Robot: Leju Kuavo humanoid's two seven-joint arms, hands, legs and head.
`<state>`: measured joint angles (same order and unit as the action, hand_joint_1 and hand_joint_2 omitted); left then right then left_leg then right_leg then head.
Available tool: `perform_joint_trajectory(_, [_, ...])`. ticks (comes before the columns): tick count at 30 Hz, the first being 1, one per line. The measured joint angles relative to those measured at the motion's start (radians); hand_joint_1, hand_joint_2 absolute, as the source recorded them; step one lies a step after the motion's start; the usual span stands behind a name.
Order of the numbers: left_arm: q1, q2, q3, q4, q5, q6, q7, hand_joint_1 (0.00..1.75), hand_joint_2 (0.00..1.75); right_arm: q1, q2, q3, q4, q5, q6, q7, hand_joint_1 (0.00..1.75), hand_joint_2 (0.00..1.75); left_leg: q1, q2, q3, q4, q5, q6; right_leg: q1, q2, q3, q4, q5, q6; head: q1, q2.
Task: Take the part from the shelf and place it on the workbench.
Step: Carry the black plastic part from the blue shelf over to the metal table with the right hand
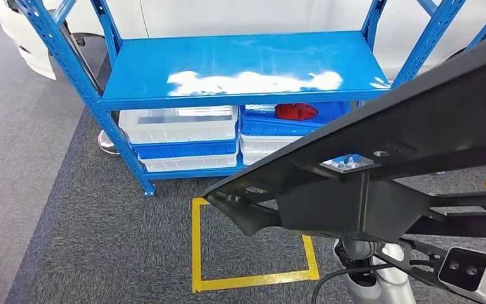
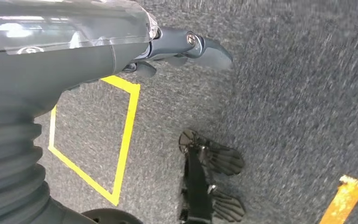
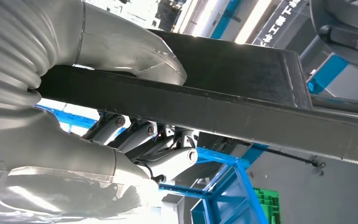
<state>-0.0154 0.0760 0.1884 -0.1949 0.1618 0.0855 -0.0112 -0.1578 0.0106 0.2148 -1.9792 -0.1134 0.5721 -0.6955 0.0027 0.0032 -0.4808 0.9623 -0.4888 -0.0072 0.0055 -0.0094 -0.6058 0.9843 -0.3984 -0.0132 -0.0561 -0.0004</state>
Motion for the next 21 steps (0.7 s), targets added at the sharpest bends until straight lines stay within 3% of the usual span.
perform_joint_trajectory(2, [0.003,0.0,0.008,0.0,0.008,0.011,0.002,0.0,1.75,0.005,0.006,-0.012,-0.002,0.014,0.001,0.0,1.75,1.75,0.005,0.002,-0.003,-0.009,0.009,0.011,-0.001,0.001,-0.007,0.009,-0.004,0.012,0.0,0.0])
perform_joint_trajectory(3, [0.006,-0.001,0.012,0.0,0.012,0.016,0.002,0.0,1.75,0.006,0.007,-0.017,-0.004,0.018,0.0,0.0,1.75,1.75,0.007,0.003,-0.004,-0.013,0.016,0.017,-0.002,0.002,-0.016,0.032,-0.023,0.019,0.0,0.0])
perform_joint_trajectory(6, [0.011,-0.004,0.022,0.0,0.018,0.021,-0.004,0.0,1.75,0.01,0.007,-0.029,-0.007,0.022,-0.001,0.0,1.75,1.75,0.009,0.008,-0.017,-0.014,0.028,0.027,-0.01,0.006,-0.085,0.204,-0.125,0.036,0.0,0.0])
perform_joint_trajectory(7, [0.011,-0.005,0.024,0.0,0.018,0.022,-0.007,0.0,1.75,0.013,0.007,-0.033,-0.007,0.021,0.0,0.0,1.75,1.75,0.008,0.01,-0.023,-0.011,0.03,0.027,-0.014,0.006,-0.104,0.257,-0.145,0.04,0.0,0.0])
perform_joint_trajectory(8, [0.012,-0.007,0.026,0.0,0.018,0.022,-0.011,0.0,1.75,0.015,0.007,-0.037,-0.007,0.019,0.001,0.0,1.75,1.75,0.009,0.012,-0.028,-0.007,0.031,0.027,-0.017,0.005,-0.108,0.278,-0.147,0.043,0.0,0.0])
perform_joint_trajectory(9, [0.013,-0.009,0.027,0.0,0.017,0.022,-0.015,0.0,1.75,0.017,0.007,-0.042,-0.007,0.018,0.001,0.0,1.75,1.75,0.009,0.015,-0.032,-0.001,0.031,0.026,-0.02,0.004,-0.094,0.263,-0.131,0.045,0.0,0.0])
perform_joint_trajectory(11, [0.015,-0.014,0.03,0.0,0.011,0.022,-0.026,0.0,1.75,0.019,0.006,-0.054,-0.011,0.017,0.002,0.0,1.75,1.75,0.009,0.023,-0.037,0.01,0.026,0.02,-0.022,-0.018,-0.024,0.143,-0.077,0.044,0.0,0.0])
perform_joint_trajectory(13, [0.017,-0.018,0.03,0.0,0.002,0.021,-0.034,0.0,1.75,0.02,0.005,-0.065,-0.022,0.019,0.002,0.0,1.75,1.75,0.004,0.034,-0.041,0.023,0.02,0.009,-0.015,-0.047,0.024,0.044,-0.052,0.031,0.0,0.0])
perform_joint_trajectory(14, [0.017,-0.02,0.03,0.0,-0.002,0.02,-0.037,0.0,1.75,0.021,0.005,-0.07,-0.028,0.02,0.002,0.0,1.75,1.75,0.001,0.041,-0.043,0.026,0.017,0.004,-0.011,-0.052,0.028,0.03,-0.054,0.023,0.0,0.0])
perform_joint_trajectory(16, [0.017,-0.022,0.03,0.0,-0.008,0.02,-0.039,0.0,1.75,0.027,0.004,-0.078,-0.038,0.021,0.002,0.0,1.75,1.75,0.0,0.058,-0.044,0.028,0.013,-0.007,-0.01,-0.034,0.022,0.029,-0.05,0.007,0.0,0.0])
perform_joint_trajectory(18, [0.016,-0.023,0.029,0.0,-0.019,0.024,-0.043,0.0,1.75,0.033,0.003,-0.085,-0.049,0.024,-0.002,0.0,1.75,1.75,0.004,0.05,-0.053,0.057,-0.014,-0.017,-0.012,-0.017,0.02,0.023,-0.044,-0.008,0.0,0.0])
perform_joint_trajectory(21, [0.016,-0.024,0.026,0.0,-0.04,0.037,-0.047,0.0,1.75,0.049,0.0,-0.1,-0.073,0.029,-0.016,0.0,1.75,1.75,0.008,0.013,-0.127,0.231,-0.112,-0.024,-0.012,0.006,0.015,0.021,-0.037,-0.02,0.0,0.0])
